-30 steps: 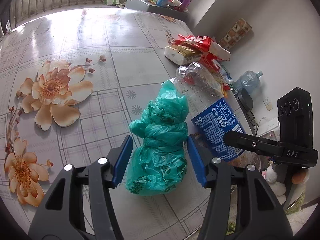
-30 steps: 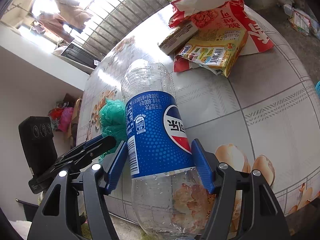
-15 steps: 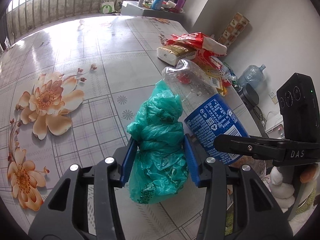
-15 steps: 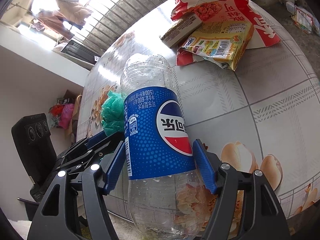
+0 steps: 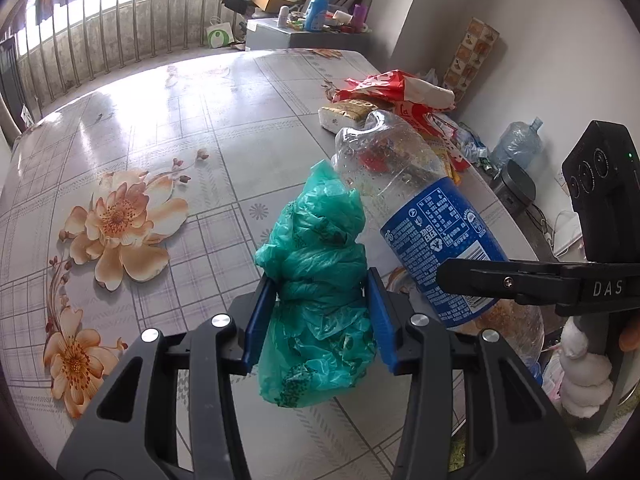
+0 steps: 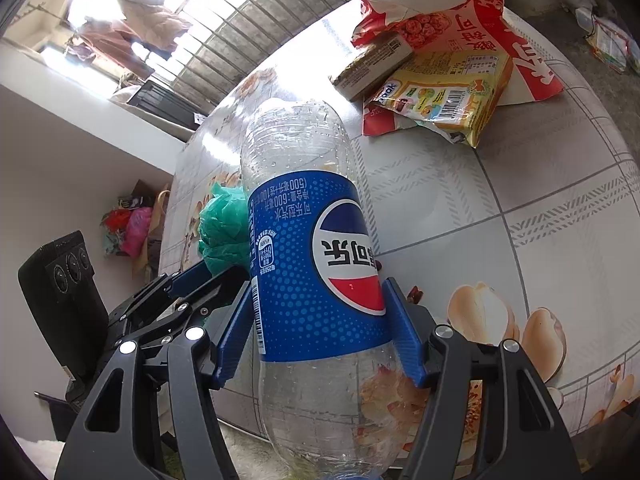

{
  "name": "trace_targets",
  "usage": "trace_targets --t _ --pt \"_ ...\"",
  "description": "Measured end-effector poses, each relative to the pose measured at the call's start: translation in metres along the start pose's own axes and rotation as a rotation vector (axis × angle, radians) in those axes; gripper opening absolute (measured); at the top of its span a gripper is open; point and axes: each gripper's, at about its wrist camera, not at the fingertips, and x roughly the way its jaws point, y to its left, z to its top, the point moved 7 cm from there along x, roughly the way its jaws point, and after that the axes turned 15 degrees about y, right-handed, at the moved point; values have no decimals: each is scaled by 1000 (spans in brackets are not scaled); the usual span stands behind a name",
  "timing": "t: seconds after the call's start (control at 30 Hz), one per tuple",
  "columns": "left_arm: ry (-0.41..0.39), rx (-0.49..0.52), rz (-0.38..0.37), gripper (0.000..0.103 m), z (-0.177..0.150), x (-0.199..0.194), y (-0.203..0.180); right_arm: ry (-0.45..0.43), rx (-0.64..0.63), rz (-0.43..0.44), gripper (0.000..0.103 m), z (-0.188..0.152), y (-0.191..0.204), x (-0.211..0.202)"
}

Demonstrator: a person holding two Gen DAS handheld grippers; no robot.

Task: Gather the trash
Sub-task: 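Lift the green bag and Pepsi bottle and carry both to the blue basket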

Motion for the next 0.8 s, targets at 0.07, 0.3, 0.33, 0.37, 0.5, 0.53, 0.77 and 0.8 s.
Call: trace_targets --t 0.07,0.3,0.33,0.37,0.5,0.53,0.77,0.8 --pt "-8 -1 7 42 -1 -4 0 -3 -7 1 62 -1 1 -2" --pt "-40 -1 31 42 -6 -20 2 -16 -35 6 61 -1 7 -7" --pt "-44 -1 32 42 -7 -22 2 -18 -40 6 61 -2 7 -7" --pt "-48 -1 34 42 -8 -24 1 -20 -44 6 61 -2 7 -8" --pt "-64 0 39 42 -12 -34 -2 -37 -55 15 61 -3 9 -14" --pt "-69 1 39 42 -12 -37 -3 -43 -57 21 61 -4 9 -16" --pt "-119 62 7 42 0 -65 -26 -114 -43 96 61 -10 -6 -52" --pt "-130 80 0 42 3 -70 -32 -134 -37 106 61 -12 -9 -61"
